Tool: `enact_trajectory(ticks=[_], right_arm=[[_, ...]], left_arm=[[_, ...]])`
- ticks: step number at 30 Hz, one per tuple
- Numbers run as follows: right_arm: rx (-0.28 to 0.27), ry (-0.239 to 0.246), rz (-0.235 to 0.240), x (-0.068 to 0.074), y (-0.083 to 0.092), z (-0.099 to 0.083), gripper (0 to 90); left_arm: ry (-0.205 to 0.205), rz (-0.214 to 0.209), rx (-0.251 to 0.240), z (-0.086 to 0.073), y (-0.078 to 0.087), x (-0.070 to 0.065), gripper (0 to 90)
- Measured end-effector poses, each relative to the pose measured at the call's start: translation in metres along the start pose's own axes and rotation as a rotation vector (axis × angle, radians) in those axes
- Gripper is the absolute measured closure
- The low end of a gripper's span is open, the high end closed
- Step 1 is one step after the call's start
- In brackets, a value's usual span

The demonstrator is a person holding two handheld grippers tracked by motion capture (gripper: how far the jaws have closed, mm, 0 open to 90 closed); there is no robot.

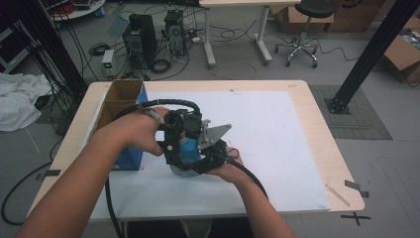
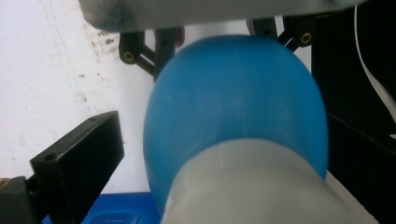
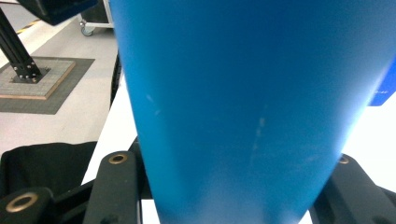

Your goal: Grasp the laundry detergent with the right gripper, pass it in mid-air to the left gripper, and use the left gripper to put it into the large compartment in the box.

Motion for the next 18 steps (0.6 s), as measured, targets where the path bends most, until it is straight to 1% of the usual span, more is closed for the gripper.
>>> enact_trajectory(ticks=[1,3,7,8,10,12,18], right_arm=[[0.002,-0.009,0.000,0.0011,-0.0005,-0.0001,46.5],[0.002,-0.013,0.006,0.0017,-0.0012,-0.0001,46.5],[0.005,0.000,-0.005,0.0003,-0.0017,-0.0002,46.5],[0.002,-0.014,0.001,0.0015,-0.0018,-0.0001,46.5],[0.000,-0.015,0.002,0.0015,-0.0018,0.0000,46.5],[-0.002,-0.006,-0.006,0.0004,-0.0019,0.0002,46.4],[-0.006,-0.008,-0.006,0.0004,-0.0029,0.0000,46.4]], left_arm=[[0.000,-0.001,0.001,-0.0002,0.0000,-0.0003,4.0],[0.001,-0.001,0.001,-0.0003,0.0001,-0.0006,4.8],[0.000,0.001,0.007,-0.0008,-0.0001,-0.0008,6.2],[0.007,0.000,0.007,-0.0009,-0.0004,-0.0011,7.9],[0.010,-0.004,0.008,-0.0013,-0.0005,-0.0015,10.0],[0.011,0.004,0.009,-0.0016,-0.0004,-0.0009,10.1],[0.021,0.007,0.020,-0.0023,-0.0005,-0.0007,10.2]])
Point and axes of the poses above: each handheld gripper's, and its own axes: y roughly backward along the jaws, z roughly out of its top, x roughly to its left, the point moved 7 cm from there along -y, roughly forward along the jaws, and after that the axes turned 14 degrees about -y, right-handed, at the moved point
